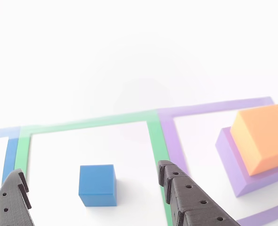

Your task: Tower of hanoi

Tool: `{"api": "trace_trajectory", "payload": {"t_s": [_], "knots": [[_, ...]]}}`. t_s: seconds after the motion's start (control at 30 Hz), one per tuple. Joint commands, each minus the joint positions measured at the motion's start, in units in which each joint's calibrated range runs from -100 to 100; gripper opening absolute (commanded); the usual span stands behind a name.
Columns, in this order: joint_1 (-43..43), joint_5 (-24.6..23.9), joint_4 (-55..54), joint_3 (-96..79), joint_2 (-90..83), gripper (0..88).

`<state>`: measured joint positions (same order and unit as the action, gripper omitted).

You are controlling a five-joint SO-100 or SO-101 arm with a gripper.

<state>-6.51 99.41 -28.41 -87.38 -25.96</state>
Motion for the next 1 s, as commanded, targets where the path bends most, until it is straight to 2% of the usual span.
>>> {"api": "trace_trajectory", "payload": {"t_s": [0.0,0.37,0.97], "knots": [[0.2,0.6,-11.7,-0.1,8.5,33.4],[1.7,0.6,-31.5,4.3,31.4,33.1],[3.0,0.6,-37.6,11.0,44.2,30.9]]}}
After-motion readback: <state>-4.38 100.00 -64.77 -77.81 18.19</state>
